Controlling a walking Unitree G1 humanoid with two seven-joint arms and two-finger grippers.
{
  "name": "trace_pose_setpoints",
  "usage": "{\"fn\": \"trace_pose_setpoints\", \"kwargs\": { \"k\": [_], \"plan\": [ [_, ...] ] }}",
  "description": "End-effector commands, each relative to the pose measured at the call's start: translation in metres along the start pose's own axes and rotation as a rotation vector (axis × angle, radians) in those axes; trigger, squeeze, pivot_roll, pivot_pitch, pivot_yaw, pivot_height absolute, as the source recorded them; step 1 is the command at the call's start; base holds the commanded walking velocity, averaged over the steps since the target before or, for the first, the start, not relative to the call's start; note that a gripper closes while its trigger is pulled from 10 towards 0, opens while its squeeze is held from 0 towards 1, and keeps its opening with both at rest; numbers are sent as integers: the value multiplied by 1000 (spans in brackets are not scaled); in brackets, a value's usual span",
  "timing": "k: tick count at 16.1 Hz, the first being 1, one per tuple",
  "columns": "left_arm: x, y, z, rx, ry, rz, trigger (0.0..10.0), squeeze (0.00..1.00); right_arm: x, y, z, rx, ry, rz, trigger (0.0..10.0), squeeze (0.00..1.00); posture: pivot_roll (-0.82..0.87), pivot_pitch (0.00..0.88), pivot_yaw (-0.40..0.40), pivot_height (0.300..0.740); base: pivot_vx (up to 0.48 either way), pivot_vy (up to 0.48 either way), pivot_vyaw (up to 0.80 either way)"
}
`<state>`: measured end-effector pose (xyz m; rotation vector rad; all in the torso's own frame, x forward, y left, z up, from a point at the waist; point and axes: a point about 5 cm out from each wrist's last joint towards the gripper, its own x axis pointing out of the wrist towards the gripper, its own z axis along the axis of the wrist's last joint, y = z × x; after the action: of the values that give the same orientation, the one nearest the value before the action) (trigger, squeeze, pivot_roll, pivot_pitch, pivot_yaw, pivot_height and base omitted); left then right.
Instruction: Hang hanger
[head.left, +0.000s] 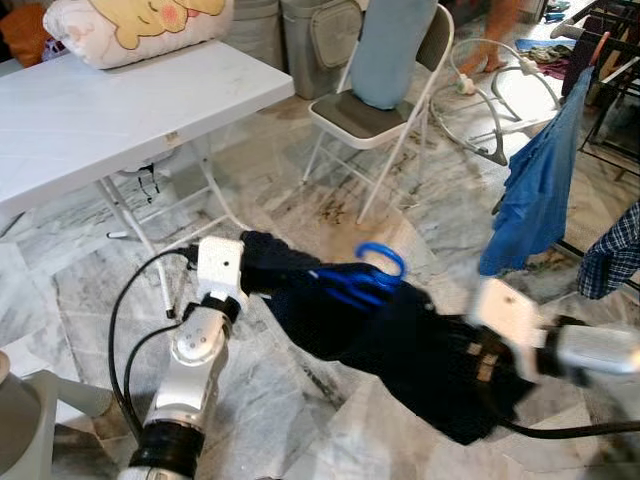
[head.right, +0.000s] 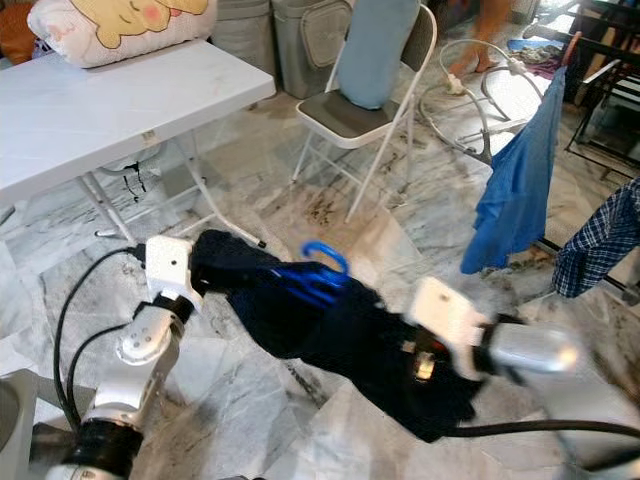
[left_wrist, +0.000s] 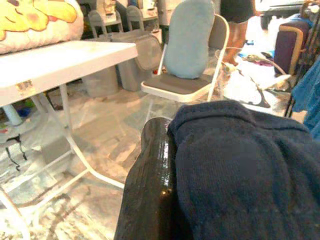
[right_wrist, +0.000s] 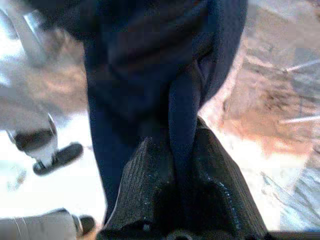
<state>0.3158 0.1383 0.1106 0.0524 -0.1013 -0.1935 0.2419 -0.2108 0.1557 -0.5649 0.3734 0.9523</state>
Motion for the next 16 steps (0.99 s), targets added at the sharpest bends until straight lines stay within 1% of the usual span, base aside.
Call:
{"fn": "trace_pose_setpoints", "kwargs": {
  "k": [1, 2, 3, 5, 7, 10, 11, 14, 15, 16],
  "plan": [
    [1, 11, 4, 12, -5, 40, 0, 0, -7, -5, 2, -29, -4, -2, 10000, 0, -209, 84, 80, 740, 0, 0, 0],
    [1, 11, 3, 15, 3, 42, 0, 0, -11, -8, -1, -41, 12, 10, 10000, 0, -222, 93, 80, 740, 0, 0, 0],
    [0, 12, 0, 22, 22, 41, 0, 0, -23, -17, -1, -57, 28, 17, 10000, 0, -222, 93, 80, 740, 0, 0, 0],
    [0, 12, -4, 23, 43, 37, 0, 0, -31, -25, 1, -60, 33, 2, 10000, 0, -222, 93, 80, 740, 0, 0, 0],
    [-3, 13, -13, 24, 97, 25, 0, 0, -54, -42, 10, -52, 17, -13, 10000, 0, -232, 95, 81, 740, 0, 0, 0],
    [-3, 10, -19, 25, 142, -9, 0, 0, -68, -52, 21, -61, 3, -24, 10000, 0, -236, 101, 83, 740, 0, 0, 0],
    [-4, 8, -24, 21, 177, -32, 0, 0, -73, -54, 25, -76, 9, -14, 10000, 0, -239, 101, 85, 740, 0, 0, 0],
    [-5, 5, -33, 33, 254, -70, 0, 0, -75, -51, 32, -94, -10, 11, 10000, 0, -243, 104, 88, 740, 0, 0, 0],
    [-5, 5, -34, 31, 253, -61, 0, 0, -73, -46, 34, -87, -24, 42, 10000, 0, -245, 104, 89, 740, 0, 0, 0],
    [-2, 6, -29, -6, 226, -36, 0, 0, -68, -35, 31, -113, -6, 92, 10000, 0, -245, 104, 89, 740, 0, 0, 0]
  ]
}}
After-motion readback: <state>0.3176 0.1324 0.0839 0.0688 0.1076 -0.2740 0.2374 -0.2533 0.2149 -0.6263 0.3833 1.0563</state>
